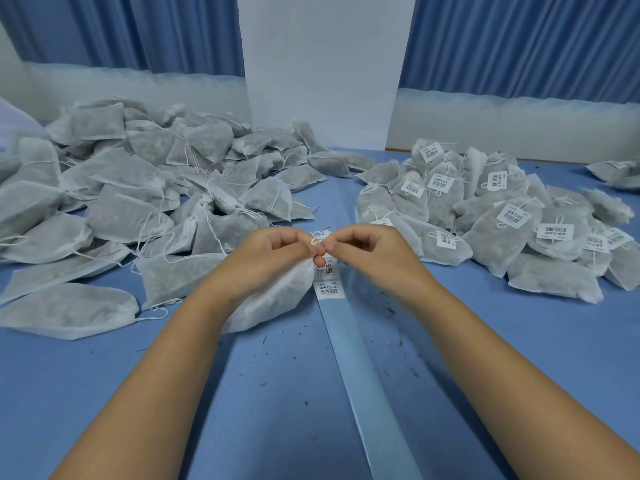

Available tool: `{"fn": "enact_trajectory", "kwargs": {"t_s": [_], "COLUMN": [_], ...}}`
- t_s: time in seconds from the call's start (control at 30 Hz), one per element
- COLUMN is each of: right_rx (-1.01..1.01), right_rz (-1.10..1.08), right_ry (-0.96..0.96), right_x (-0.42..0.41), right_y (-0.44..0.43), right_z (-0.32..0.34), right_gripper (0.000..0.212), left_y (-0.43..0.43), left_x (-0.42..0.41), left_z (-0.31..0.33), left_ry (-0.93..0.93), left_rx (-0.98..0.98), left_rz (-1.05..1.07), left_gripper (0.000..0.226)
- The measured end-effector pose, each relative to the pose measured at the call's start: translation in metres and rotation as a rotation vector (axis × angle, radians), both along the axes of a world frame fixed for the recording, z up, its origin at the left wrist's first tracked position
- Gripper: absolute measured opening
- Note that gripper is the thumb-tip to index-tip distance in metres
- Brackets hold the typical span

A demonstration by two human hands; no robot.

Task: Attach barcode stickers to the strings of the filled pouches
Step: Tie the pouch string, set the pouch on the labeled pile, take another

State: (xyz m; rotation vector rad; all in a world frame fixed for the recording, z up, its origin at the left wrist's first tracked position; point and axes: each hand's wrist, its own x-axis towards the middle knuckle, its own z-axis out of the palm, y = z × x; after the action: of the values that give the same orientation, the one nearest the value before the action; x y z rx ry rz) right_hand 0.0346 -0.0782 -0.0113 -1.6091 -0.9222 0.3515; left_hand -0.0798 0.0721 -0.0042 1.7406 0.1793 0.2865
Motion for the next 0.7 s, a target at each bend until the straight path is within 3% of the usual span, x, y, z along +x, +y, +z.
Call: {"fn": "enact_trajectory", "kwargs": {"t_s": [0.2,0.3,0.5,0.7], "right_rx": [0.026,0.024,0.016,-0.002], "right_rz": [0.095,-0.025,0.084,-0.017], "right_ry": [0.115,0.066,0.058,-0.077], "right_x": [-0.0026,0.0,0.0001,-0.0025], "right_y": [-0.0011,0.0011,-0.0016,0.0015], "right_z": [-0.0016,-0.0048,-0.0031,-0.0049], "right_gripper": [0.012,0.008,0.006,0.006], "left_y": [0.0016,-0.0001,-0.0006,0.0008], "left_x": [-0.0007,-0.0008,0.0005,0.0007], "left_z": [0.0014,0.0015,0.0001,-0.0006], "left_ry": [-0.025,-0.035,0.012,-0.017], "left_rx": [-0.012,-0.029,-0.015,-0.017], "left_rz": [-0.008,-0.002,0.044,0.023], "left_gripper": [0.019,0.022,0.018,0.017]}}
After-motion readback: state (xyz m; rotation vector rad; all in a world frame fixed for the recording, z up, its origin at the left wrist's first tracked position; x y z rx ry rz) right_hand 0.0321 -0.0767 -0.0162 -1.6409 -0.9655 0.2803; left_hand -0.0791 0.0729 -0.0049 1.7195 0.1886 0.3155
